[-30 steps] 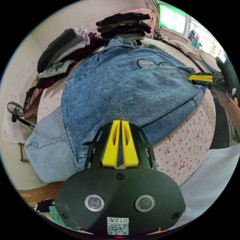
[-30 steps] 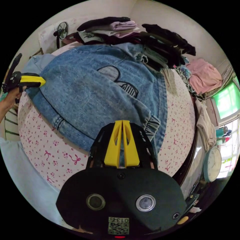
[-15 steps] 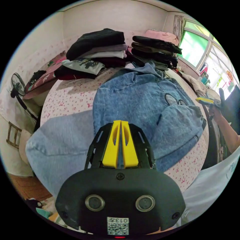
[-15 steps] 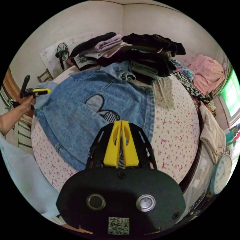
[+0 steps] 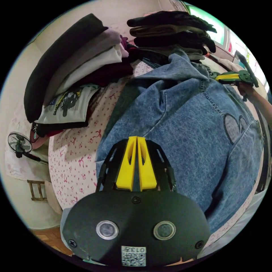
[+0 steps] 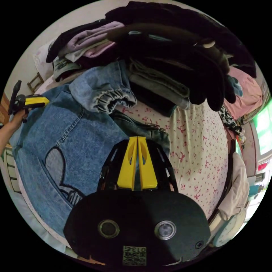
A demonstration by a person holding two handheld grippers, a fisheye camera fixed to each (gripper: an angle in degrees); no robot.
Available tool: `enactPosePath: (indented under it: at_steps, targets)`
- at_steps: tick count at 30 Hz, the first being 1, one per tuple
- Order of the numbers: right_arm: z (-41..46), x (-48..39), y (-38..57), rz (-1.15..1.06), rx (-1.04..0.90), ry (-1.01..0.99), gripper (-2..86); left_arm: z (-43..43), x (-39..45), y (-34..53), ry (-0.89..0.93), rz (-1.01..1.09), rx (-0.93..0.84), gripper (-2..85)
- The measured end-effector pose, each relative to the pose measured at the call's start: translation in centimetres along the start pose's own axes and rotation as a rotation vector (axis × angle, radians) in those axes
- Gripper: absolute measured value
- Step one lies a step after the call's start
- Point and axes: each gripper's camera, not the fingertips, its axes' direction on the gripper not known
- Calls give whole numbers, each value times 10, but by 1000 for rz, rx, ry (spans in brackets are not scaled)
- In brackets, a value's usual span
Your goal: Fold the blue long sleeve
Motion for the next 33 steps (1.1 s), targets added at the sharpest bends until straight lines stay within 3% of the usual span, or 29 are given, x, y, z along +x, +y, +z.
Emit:
enactPosePath:
  at_steps: [7, 12, 15, 21, 26, 30, 33]
  targets:
    - [3, 36, -25, -50, 9, -127, 4, -4, -65, 6, 150, -142, 45, 5]
    - [-17, 24, -38, -300, 128, -9, 32, -24, -80, -7, 115, -103, 151, 62]
    - [-7, 15, -61, -406, 61, -47, 73, -7, -83, -34, 240, -47, 67, 92]
    - [14, 5, -96, -446, -29, -95, 92, 29, -89, -69, 293, -20, -69, 139]
    - [16, -4, -116, -444, -84, -89, 90, 33, -86, -75, 229, 20, -104, 112]
    - [10, -11, -129, -427, -143, -85, 69, 29, -83, -79, 282, 23, -134, 26]
    - [-9, -20, -131, -433, -164, -78, 35, 11, -77, -72, 222, 20, -82, 12]
